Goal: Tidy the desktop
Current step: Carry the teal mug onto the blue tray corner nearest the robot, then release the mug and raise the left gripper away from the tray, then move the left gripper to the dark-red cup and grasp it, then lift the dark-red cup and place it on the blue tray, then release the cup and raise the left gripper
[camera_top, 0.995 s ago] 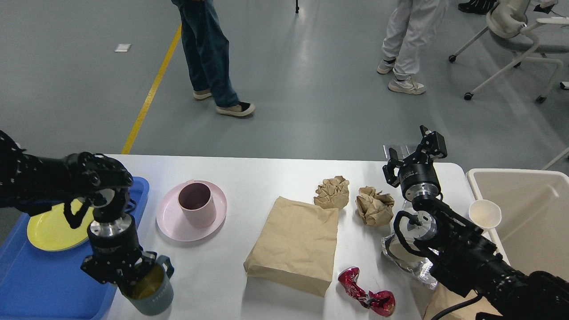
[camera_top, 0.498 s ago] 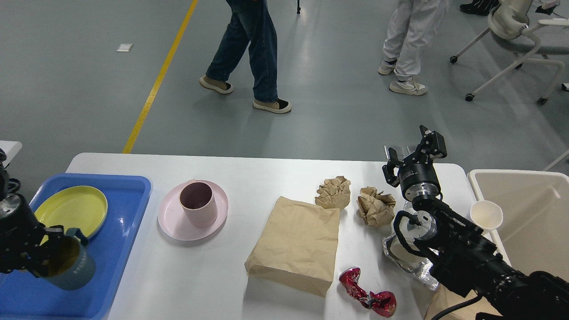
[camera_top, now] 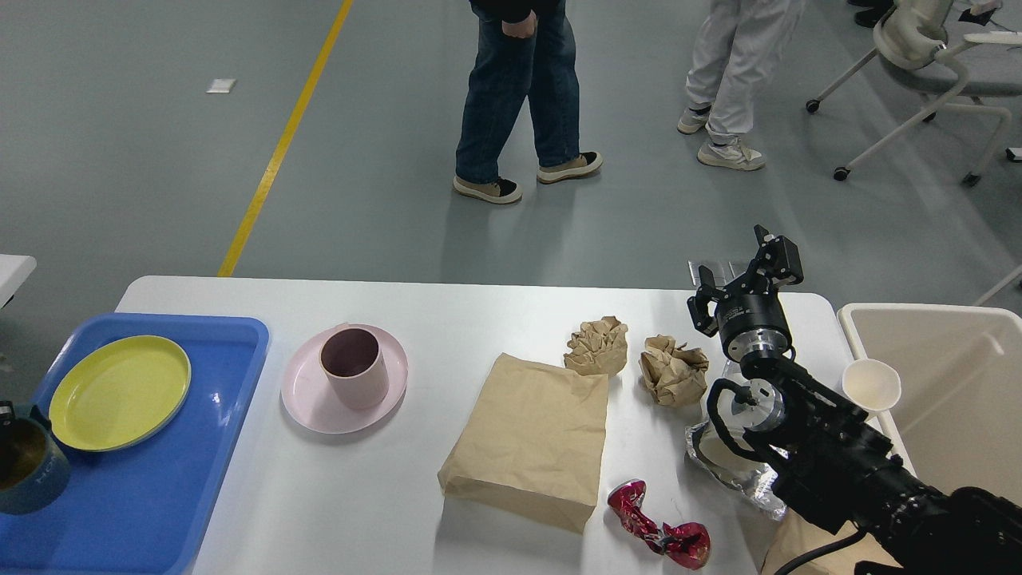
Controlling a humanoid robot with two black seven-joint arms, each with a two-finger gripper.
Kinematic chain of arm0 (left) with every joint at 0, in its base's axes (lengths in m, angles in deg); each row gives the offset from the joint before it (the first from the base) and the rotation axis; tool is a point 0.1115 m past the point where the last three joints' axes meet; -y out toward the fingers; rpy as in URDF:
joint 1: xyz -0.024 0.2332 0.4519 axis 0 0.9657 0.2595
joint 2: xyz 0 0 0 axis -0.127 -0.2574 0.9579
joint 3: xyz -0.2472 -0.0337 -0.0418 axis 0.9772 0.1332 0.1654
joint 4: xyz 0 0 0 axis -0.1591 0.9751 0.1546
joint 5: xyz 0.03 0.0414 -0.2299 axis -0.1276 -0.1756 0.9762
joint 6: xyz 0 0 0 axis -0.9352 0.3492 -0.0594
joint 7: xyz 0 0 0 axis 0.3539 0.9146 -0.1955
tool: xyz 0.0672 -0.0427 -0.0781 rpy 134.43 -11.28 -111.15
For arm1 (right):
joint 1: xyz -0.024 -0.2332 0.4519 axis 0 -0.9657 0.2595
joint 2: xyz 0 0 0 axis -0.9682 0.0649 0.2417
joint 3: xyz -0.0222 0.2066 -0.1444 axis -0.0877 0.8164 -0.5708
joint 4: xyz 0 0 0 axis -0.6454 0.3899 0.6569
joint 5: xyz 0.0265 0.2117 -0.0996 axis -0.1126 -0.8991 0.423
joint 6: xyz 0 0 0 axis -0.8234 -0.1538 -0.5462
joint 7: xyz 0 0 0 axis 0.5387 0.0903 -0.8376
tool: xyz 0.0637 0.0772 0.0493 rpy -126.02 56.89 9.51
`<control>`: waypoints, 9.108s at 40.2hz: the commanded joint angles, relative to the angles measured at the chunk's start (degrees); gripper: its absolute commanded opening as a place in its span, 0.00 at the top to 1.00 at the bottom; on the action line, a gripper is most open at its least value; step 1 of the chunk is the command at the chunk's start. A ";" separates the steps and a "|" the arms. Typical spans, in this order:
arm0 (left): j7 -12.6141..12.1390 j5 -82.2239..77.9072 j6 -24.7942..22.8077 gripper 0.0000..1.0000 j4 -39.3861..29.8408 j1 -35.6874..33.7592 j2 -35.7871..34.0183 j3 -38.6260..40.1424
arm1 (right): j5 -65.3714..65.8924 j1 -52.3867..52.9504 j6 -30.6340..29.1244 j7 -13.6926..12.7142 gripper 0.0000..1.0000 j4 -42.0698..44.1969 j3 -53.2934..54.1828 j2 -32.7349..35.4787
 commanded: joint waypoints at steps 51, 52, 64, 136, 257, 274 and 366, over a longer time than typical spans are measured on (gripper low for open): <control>-0.04 0.00 0.01 0.86 10.49 12.33 4.76 5.47 | 0.00 0.00 -0.01 0.00 0.00 0.00 0.00 0.00; -0.04 0.00 0.01 0.83 10.49 12.33 4.76 5.47 | 0.00 0.00 0.08 0.00 0.00 0.00 0.00 0.00; 0.04 0.00 2.01 0.56 10.49 12.25 4.68 5.47 | 0.00 0.00 -0.01 0.00 0.00 0.00 0.00 0.00; 1.36 1.31 5.69 0.05 -2.43 -21.95 34.82 -1.83 | 0.00 0.00 -0.01 0.00 0.00 0.00 0.00 0.00; -0.04 1.23 0.01 1.00 7.94 -13.07 21.91 9.43 | 0.00 0.00 -0.01 0.00 0.00 0.00 0.00 0.00; 0.92 1.40 0.01 1.00 -0.31 -6.65 11.80 5.32 | 0.00 0.00 -0.01 0.00 0.00 0.00 0.00 0.00; 17.80 1.23 0.01 0.04 -5.76 -17.53 13.90 -19.04 | 0.00 0.00 -0.01 0.00 0.00 0.00 0.00 0.00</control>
